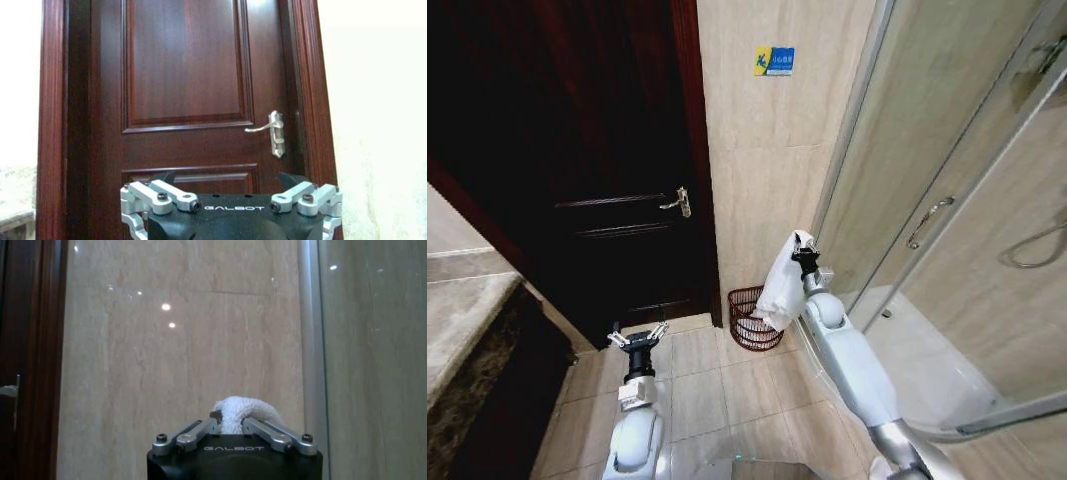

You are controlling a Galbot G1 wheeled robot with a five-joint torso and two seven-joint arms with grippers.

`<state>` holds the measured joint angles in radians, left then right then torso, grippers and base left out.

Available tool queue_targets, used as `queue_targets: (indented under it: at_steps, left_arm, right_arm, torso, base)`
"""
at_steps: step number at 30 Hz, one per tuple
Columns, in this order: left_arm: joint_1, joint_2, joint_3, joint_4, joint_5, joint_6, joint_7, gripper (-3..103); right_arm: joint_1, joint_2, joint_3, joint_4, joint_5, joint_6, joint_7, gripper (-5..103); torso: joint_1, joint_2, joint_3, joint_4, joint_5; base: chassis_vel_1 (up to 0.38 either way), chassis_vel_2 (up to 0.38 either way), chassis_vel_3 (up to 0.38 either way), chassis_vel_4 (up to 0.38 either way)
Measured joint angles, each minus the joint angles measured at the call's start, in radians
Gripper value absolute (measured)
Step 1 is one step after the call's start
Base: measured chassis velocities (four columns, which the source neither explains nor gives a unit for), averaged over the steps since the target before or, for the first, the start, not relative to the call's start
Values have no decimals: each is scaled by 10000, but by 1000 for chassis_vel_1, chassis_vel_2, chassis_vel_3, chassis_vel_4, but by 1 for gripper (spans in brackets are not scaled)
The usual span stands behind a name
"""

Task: Discard the used towel into the hamper.

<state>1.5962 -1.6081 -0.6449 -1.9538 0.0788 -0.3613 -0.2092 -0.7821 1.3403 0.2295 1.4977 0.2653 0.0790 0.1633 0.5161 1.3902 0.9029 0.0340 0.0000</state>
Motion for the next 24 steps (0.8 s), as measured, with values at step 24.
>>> queue_targets:
  at_steps: [24]
  left_arm:
    - [63,0,-22,224,-58,-53,245,100]
  right_arm:
    - [-575,145,29,304,-276,253,-35,3]
  torso:
    - [-367,-801,-417,-1,0]
  base:
    - [-35,34,31,-32]
